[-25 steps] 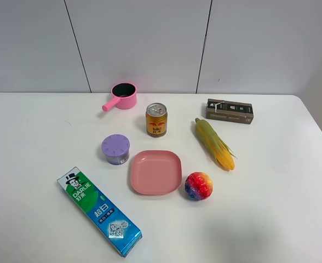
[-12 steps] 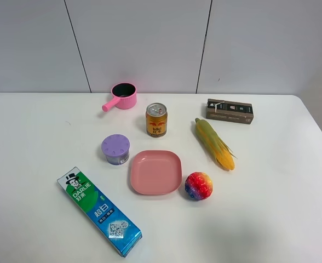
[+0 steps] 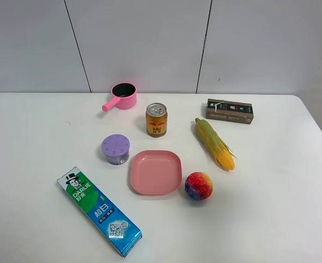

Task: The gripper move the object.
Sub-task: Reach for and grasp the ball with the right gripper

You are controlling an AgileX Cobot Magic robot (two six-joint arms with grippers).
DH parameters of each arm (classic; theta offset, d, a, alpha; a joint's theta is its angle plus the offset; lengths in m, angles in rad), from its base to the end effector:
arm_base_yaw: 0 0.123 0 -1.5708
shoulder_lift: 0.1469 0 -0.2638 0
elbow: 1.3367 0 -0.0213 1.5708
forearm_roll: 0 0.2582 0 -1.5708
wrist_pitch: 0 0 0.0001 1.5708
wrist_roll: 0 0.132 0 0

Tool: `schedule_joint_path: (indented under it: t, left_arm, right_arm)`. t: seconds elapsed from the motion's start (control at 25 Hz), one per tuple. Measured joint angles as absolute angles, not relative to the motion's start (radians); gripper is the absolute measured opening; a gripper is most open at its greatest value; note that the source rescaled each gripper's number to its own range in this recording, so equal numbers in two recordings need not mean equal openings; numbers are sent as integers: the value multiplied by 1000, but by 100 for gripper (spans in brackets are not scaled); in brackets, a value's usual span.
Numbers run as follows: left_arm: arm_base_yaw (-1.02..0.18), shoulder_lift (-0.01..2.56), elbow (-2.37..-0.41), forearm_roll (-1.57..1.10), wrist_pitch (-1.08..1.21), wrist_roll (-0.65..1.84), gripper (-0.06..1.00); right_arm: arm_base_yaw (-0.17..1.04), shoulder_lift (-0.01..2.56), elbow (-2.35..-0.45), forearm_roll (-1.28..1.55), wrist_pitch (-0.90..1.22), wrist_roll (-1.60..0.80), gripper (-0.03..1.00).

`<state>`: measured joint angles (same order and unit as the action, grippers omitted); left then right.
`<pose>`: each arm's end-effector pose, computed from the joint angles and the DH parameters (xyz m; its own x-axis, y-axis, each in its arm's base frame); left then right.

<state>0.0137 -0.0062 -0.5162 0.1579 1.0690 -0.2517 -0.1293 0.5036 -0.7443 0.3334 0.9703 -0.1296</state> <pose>0.0555 0.0190 0.2678 -0.4079 -0.1783 -0.8954 -0.2118 0.9725 -0.0972 0.1349 0.0184 0.3126 -0.5776 0.1369 -0.8048 -0.0578 0.9765 0.2075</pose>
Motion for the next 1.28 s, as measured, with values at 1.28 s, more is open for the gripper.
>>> schedule_joint_path:
  t: [1.28]
  left_arm:
    - [14,-6,-516,157,1069,-251,100]
  right_arm:
    - [560,1565,-1285,-33,1091,-45,86]
